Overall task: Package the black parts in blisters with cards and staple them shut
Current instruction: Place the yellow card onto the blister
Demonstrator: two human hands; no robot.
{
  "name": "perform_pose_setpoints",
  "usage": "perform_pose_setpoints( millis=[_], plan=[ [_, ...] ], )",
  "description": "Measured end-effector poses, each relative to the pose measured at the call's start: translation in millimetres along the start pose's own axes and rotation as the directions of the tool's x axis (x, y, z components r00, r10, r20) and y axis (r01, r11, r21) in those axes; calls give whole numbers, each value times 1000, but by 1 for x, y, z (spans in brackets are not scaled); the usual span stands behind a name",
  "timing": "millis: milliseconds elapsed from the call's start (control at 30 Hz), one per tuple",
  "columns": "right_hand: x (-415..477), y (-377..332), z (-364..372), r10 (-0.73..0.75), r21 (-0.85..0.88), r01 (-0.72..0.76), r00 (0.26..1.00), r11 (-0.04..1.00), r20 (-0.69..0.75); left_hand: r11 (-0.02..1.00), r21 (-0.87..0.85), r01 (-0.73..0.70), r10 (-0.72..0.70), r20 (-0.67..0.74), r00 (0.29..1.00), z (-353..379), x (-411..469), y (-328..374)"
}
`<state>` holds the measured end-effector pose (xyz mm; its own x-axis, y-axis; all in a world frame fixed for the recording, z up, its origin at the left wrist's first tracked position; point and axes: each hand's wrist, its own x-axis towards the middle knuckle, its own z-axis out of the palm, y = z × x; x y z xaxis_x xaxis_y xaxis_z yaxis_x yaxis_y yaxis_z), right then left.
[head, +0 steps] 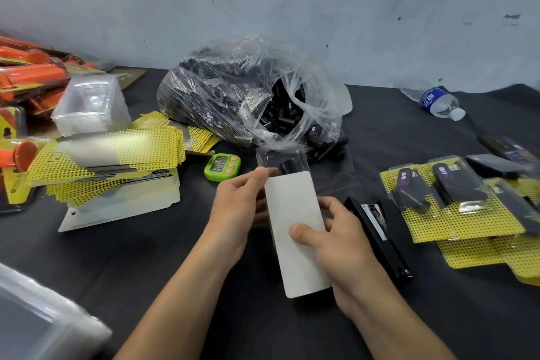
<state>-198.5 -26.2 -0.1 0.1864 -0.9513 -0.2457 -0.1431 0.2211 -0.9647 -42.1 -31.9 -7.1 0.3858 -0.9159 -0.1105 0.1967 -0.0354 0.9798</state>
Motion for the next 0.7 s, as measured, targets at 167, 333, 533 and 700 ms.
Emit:
perform_pose_setpoints(
  millis=[167,333,533,700],
  plan=[
    [7,7,0,-71,-93,70,997,993,-10,891,422,-166,292,-253,922,-4,0,-5],
    [8,11,3,-141,-251,139,990,958,13,786,612,-84,328,-298,897,-8,2,-10],
    [9,12,2,-179,-275,180,983,944,30,731,680,59,239,-336,911,-7,1,-11],
    [10,14,2,-223,-280,221,974,934,24,779,626,44,259,-384,886,-8,2,-10]
  ],
)
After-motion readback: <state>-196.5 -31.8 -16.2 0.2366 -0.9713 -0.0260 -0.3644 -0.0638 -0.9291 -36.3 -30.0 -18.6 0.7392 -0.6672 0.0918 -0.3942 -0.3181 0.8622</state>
